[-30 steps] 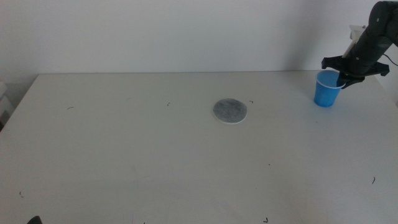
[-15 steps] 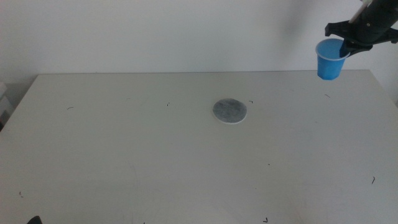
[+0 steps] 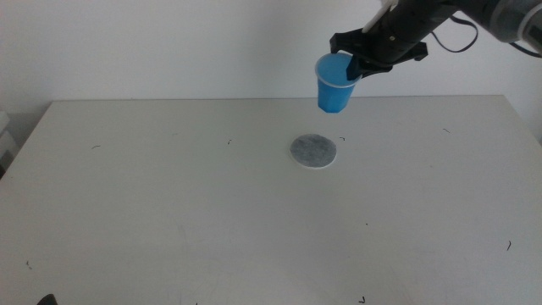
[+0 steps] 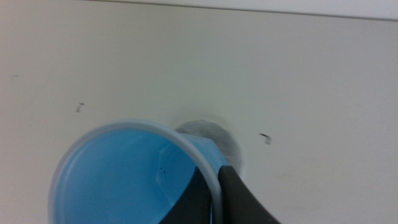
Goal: Place an empty cup on a cup mat.
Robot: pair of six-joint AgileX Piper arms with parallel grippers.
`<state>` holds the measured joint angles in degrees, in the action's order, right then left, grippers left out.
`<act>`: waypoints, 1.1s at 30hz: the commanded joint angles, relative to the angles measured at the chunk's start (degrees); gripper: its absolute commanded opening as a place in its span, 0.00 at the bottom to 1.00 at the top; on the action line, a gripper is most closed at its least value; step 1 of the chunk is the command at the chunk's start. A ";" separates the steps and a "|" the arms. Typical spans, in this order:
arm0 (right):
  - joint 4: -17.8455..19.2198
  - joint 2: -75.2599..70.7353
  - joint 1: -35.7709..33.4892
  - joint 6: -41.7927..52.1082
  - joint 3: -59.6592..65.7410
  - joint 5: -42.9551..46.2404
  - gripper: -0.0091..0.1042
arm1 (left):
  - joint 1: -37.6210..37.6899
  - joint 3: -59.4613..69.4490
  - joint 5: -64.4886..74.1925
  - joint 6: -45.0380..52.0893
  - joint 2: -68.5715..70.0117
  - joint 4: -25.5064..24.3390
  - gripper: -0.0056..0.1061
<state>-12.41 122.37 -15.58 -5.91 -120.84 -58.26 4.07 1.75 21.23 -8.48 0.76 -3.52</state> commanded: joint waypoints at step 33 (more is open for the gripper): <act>4.30 8.51 -4.06 -6.76 -1.11 8.02 0.07 | -0.01 -0.34 -3.79 -0.60 0.76 -0.23 0.99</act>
<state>-8.42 134.44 -19.93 -12.70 -120.69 -52.03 4.07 1.75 21.23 -8.48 0.76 -3.52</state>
